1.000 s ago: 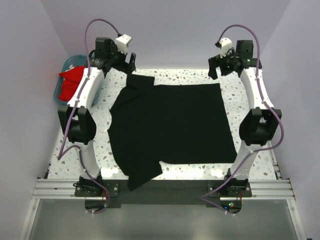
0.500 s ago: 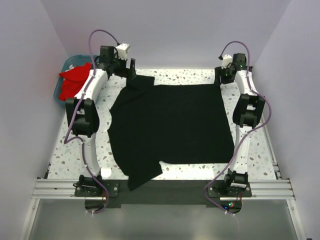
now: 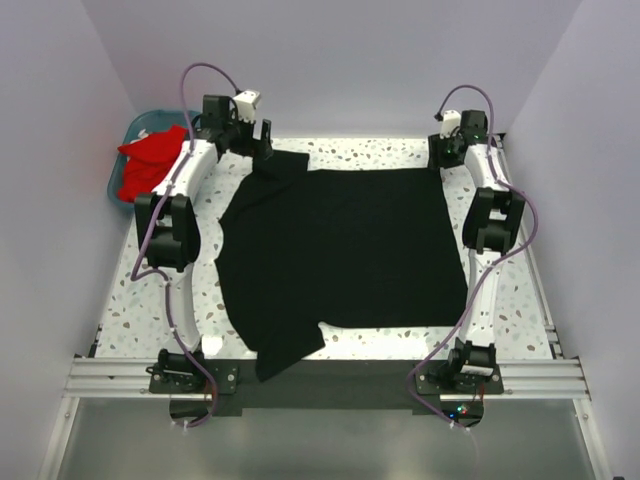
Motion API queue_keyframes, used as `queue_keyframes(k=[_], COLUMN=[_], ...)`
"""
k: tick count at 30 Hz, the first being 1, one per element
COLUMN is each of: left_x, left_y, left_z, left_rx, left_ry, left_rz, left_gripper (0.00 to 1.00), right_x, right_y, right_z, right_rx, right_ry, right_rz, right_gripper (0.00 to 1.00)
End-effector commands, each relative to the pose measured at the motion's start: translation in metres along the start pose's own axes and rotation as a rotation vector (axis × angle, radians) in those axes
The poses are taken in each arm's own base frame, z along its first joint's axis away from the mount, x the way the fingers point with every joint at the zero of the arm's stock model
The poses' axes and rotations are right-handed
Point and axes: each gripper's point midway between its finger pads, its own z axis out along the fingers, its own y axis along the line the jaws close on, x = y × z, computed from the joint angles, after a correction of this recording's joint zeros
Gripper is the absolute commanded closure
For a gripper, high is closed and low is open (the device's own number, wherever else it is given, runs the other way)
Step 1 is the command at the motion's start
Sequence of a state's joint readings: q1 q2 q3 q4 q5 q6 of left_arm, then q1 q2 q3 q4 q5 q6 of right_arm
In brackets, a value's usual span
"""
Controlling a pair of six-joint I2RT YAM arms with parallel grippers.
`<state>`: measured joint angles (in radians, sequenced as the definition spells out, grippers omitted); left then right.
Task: Fold and stack the t-shirts
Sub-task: Fold the tshirt
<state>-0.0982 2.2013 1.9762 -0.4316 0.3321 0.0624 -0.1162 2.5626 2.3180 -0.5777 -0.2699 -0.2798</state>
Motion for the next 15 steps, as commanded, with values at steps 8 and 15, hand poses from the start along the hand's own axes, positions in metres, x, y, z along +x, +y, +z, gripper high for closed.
queue_keyframes(k=[8, 15], left_x=[0.004, 0.008], left_y=[0.020, 0.046], left_z=[0.010, 0.033], left_rx=[-0.057, -0.138], left_ry=[-0.009, 0.018], left_rz=[-0.016, -0.009], left_gripper=[0.02, 0.04], right_x=[0.007, 0.011], right_y=[-0.005, 0.001], right_z=[0.022, 0.016], right_rx=[0.011, -0.021], right_ry=[-0.014, -0.003], right_rz=[-0.006, -0.026], right_gripper=[0.58, 0.98])
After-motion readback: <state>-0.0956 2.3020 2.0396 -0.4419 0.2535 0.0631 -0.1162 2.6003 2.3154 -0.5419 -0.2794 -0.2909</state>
